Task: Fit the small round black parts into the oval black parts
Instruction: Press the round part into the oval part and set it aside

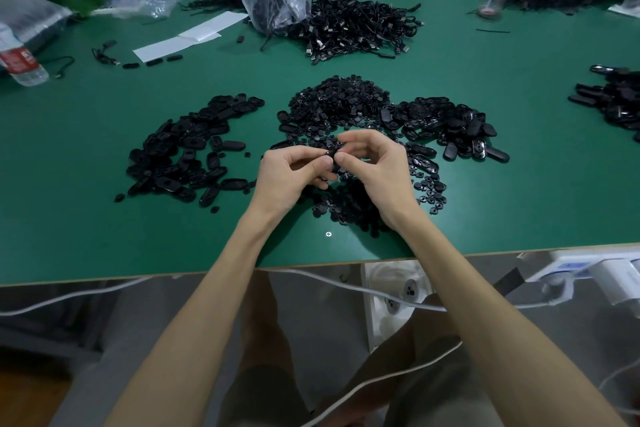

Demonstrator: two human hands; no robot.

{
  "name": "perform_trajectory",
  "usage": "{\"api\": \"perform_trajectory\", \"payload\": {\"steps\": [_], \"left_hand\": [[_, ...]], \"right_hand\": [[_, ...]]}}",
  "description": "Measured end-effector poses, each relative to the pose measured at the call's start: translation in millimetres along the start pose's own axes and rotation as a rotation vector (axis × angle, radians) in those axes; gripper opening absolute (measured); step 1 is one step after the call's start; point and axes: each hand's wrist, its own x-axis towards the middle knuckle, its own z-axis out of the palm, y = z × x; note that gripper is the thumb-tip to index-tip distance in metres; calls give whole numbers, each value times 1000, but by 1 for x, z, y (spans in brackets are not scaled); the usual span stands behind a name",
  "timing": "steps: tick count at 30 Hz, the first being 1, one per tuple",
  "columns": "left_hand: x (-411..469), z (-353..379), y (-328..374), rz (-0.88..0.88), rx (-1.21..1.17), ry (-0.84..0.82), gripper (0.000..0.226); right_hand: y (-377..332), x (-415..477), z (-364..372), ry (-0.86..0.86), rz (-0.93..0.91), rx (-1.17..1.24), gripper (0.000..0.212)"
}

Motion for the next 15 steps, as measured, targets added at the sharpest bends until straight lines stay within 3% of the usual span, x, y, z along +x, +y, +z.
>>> {"api": "perform_trajectory", "payload": {"steps": [15], "left_hand": [[0, 0, -1, -9, -26, 22, 12]], "right_hand": [[1, 0, 1, 39, 47, 13, 20]]}}
